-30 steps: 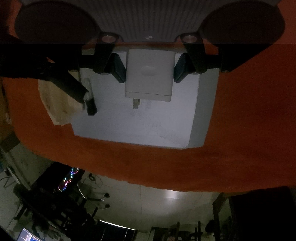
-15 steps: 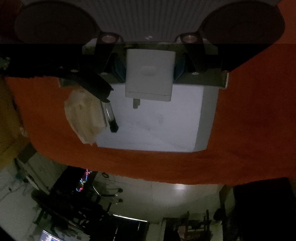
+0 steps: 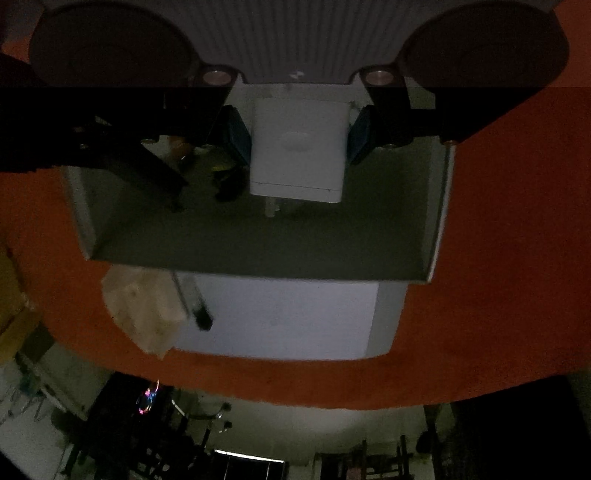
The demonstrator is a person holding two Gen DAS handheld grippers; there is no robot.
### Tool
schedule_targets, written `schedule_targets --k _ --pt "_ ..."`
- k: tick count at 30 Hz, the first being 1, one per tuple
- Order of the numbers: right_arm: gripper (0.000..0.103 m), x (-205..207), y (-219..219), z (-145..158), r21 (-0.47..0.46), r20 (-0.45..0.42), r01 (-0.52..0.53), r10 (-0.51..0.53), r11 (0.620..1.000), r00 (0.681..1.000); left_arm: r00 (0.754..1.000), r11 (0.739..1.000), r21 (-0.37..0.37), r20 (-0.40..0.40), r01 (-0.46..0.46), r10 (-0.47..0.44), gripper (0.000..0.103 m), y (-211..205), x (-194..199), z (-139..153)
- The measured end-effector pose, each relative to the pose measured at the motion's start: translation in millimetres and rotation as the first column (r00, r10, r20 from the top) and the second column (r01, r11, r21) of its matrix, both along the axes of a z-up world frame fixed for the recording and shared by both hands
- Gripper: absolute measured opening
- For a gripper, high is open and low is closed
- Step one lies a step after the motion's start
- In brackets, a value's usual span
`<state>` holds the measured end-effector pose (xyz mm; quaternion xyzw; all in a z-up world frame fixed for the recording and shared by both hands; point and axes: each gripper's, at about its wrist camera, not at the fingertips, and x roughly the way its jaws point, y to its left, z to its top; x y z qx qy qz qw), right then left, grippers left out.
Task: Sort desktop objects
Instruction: 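Lower the charger block into the box and open the left gripper while the right releases the marker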
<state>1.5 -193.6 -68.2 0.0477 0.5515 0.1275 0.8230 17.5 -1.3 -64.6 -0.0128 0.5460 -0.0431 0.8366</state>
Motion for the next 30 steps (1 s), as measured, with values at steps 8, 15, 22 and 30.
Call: schedule_targets --k 8,15,22,30 --pt "0.028 -6 3 -51 -0.004 -0.113 -0.017 0.017 1.000 0.993 0.996 0.999 0.018 -0.082 0.031 -0.029 0.052 3 -4 -35" --pt "0.028 -16 9 -78 -0.033 -0.158 -0.053 0.048 0.998 0.986 0.986 0.996 0.066 -0.156 0.064 -0.053 0.052 -2 -7 -62" --pt "0.028 -15 14 -103 -0.070 -0.208 -0.116 0.099 0.991 0.973 0.978 0.993 0.076 -0.199 0.086 -0.069 0.052 -12 -7 -78" --pt "0.028 -15 24 -118 -0.105 -0.255 -0.145 0.115 0.984 0.960 0.969 0.990 0.099 -0.235 0.104 -0.078 0.052 -24 -6 -93"
